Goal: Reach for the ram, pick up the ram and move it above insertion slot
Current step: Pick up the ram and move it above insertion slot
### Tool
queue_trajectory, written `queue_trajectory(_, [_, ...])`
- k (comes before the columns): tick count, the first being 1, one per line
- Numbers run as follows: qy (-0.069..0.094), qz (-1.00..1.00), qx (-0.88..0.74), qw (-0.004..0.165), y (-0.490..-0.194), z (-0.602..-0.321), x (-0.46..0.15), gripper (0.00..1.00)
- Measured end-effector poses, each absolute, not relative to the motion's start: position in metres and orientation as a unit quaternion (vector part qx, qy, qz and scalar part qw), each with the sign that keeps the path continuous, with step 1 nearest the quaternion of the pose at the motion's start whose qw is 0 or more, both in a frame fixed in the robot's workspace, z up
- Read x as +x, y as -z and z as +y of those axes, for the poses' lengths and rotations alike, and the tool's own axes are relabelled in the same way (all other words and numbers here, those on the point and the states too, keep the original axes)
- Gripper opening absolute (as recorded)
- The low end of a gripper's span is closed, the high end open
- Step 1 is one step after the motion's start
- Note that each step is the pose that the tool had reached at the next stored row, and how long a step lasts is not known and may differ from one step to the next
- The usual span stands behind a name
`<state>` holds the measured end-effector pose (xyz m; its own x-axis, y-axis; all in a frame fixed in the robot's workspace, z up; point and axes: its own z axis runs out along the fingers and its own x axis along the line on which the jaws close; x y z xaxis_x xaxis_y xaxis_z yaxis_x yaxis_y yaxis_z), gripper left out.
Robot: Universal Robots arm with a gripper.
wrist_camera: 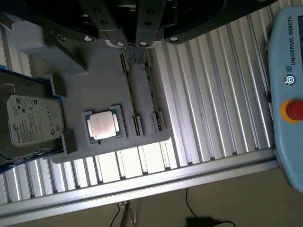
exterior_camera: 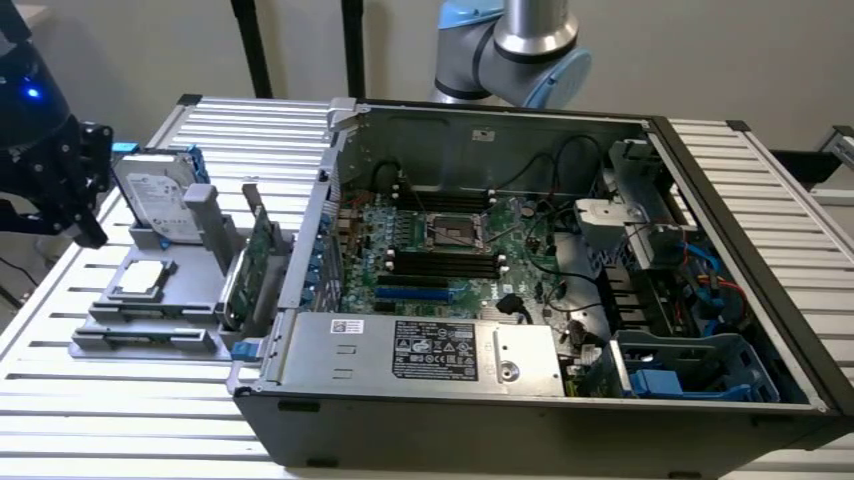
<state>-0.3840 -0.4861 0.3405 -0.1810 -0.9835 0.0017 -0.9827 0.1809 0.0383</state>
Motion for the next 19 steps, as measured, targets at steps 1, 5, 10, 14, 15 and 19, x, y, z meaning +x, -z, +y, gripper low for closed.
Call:
queue_trajectory(1, [0.014,-0.762,0.647,0.013,-0.3401,-0.4861,-0.384,0.11])
queue_trajectory(5, [0.013,-0.739,0.674,0.013,-0.3383,-0.4861,-0.384,0.11])
queue_trajectory(10, [0.012,-0.708,0.706,0.013,-0.3364,-0.4861,-0.384,0.11])
queue_trajectory(14, [0.013,-0.69,0.724,0.011,-0.336,-0.4861,-0.384,0.11])
queue_trajectory(15, [0.014,-0.689,0.724,0.01,-0.3359,-0.4862,-0.384,0.11])
queue_trajectory(19, [0.015,-0.689,0.724,0.009,-0.3359,-0.4866,-0.384,0.18])
